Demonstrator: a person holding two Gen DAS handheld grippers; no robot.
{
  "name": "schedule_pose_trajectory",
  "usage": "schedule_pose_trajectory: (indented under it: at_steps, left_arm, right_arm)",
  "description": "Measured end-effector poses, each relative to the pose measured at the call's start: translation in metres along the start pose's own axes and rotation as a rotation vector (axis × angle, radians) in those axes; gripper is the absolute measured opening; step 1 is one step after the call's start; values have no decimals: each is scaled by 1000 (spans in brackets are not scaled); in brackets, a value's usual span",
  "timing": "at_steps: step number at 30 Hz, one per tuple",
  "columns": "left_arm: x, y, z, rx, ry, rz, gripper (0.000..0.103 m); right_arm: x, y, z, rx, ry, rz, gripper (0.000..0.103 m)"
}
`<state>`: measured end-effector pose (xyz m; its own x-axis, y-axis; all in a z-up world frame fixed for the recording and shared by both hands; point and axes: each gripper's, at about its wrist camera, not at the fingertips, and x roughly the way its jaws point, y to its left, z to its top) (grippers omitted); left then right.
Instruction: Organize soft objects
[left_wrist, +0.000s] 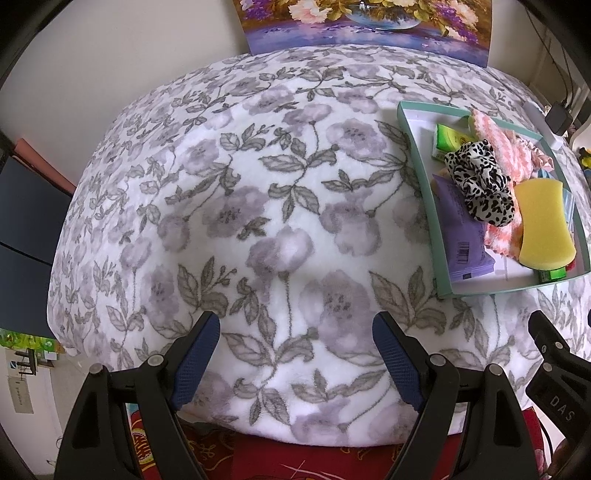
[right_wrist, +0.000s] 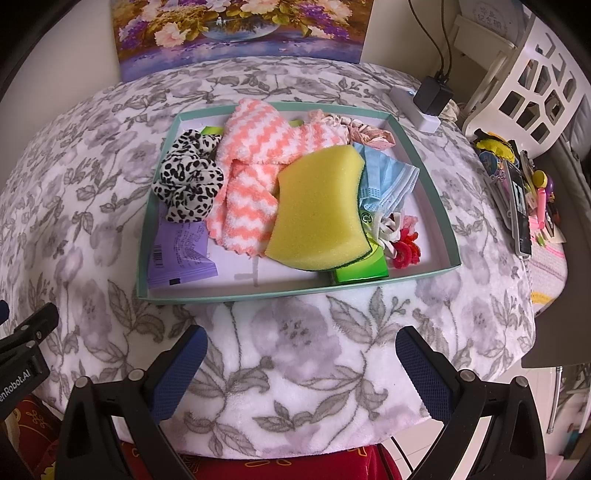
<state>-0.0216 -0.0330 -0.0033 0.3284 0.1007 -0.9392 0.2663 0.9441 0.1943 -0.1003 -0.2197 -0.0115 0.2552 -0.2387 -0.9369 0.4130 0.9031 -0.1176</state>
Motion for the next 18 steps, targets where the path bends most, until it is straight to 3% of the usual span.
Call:
schedule_pose_trajectory:
  at_steps: [18]
  left_arm:
    - [-1, 1, 0, -1, -1, -17, 85]
  right_arm:
    - [0, 1, 0, 1, 0, 0, 103]
